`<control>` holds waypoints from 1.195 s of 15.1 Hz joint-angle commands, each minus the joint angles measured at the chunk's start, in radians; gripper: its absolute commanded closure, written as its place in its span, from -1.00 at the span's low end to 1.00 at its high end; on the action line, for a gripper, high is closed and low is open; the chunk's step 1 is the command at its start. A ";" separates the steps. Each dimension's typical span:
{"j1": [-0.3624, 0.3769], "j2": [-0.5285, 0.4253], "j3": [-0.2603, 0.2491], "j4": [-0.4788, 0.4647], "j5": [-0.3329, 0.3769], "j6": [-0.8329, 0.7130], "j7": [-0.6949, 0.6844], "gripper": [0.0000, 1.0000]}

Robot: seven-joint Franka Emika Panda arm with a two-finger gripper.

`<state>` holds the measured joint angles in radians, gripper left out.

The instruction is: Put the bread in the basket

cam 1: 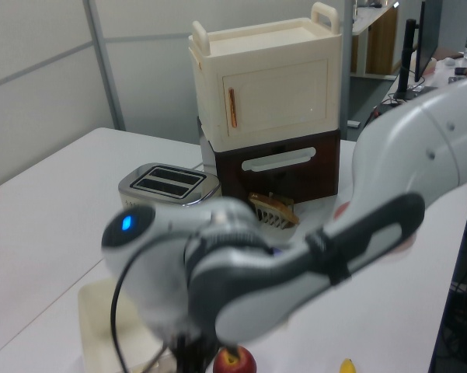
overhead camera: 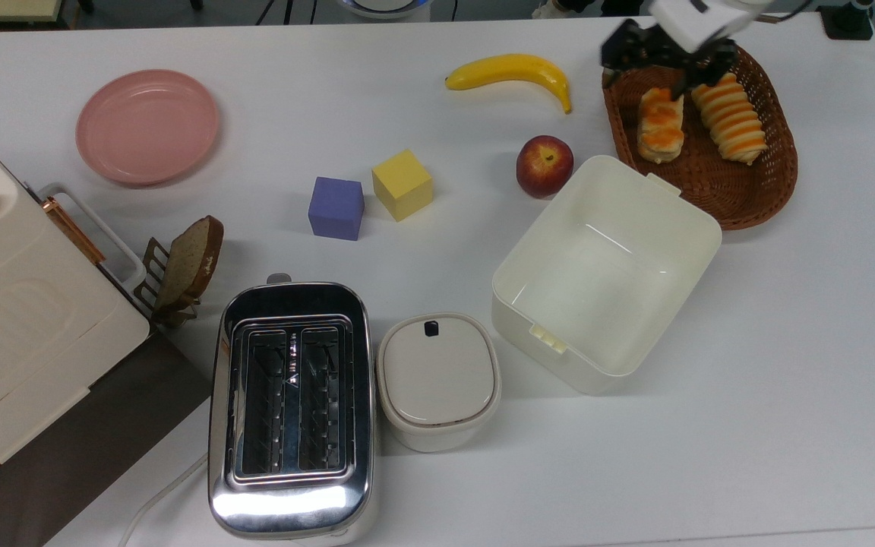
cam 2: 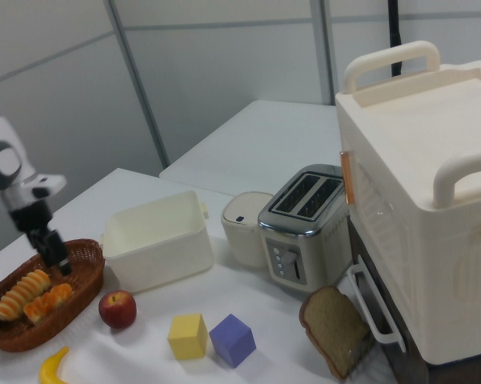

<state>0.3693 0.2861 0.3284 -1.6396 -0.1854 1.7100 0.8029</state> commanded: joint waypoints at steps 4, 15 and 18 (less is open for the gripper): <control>-0.315 -0.180 0.009 -0.017 0.118 -0.135 -0.345 -1.00; -0.403 -0.203 -0.379 0.046 0.170 -0.175 -0.779 -1.00; -0.395 -0.199 -0.427 0.041 0.198 -0.142 -0.873 -1.00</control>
<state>-0.0416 0.0934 -0.0572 -1.5932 -0.0242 1.5514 0.0177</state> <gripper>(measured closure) 0.000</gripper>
